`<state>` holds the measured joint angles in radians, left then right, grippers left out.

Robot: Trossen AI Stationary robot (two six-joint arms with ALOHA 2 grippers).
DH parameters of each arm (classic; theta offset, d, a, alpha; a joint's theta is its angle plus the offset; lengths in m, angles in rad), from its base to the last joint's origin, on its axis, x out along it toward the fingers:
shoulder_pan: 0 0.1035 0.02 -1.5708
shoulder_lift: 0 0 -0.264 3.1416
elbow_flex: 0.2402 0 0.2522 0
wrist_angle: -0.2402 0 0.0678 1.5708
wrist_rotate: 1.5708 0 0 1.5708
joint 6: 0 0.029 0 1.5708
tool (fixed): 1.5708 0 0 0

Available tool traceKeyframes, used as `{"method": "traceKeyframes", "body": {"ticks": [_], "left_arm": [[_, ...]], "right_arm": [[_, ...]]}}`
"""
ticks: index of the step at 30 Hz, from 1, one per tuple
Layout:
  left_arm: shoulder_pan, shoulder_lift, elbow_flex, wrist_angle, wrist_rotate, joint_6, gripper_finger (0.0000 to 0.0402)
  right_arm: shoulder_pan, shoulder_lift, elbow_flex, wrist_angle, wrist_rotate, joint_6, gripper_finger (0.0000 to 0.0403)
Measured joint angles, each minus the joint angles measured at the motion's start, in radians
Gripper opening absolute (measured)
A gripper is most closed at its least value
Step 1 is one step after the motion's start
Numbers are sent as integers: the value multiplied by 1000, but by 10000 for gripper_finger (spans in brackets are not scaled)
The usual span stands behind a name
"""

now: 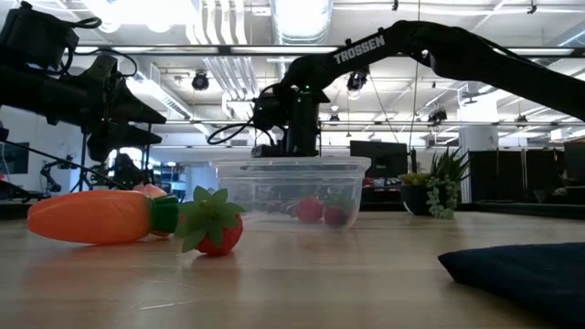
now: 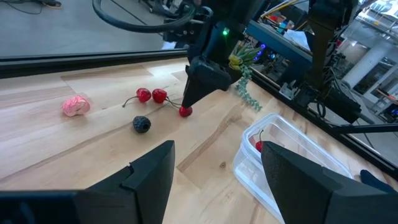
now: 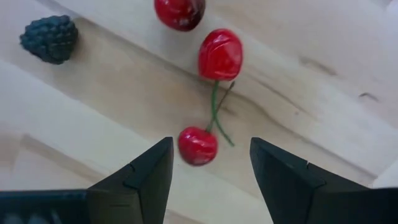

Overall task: Pick and placing Produce into tupperware
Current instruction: Put the red cherry into the transparent bin

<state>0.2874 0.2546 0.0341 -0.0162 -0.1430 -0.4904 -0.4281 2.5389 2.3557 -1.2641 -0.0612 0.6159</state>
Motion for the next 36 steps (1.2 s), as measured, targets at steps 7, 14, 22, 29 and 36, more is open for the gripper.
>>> {"method": "traceKeyframes", "body": {"ticks": [7,14,22,29,36], "left_arm": [[0,0,0,0,0,0,226],[0,0,0,0,0,0,226],[0,0,0,0,0,0,226],[0,0,0,0,0,0,226],[0,0,0,0,0,0,226]], "right_arm": [[0,0,-1,5,6,-11,205],[-4,2,-1,-16,-74,-12,189],[-5,2,0,-20,-80,-8,141],[-7,-36,0,-19,-286,16,136],[-10,-106,2,14,-169,38,150]]}}
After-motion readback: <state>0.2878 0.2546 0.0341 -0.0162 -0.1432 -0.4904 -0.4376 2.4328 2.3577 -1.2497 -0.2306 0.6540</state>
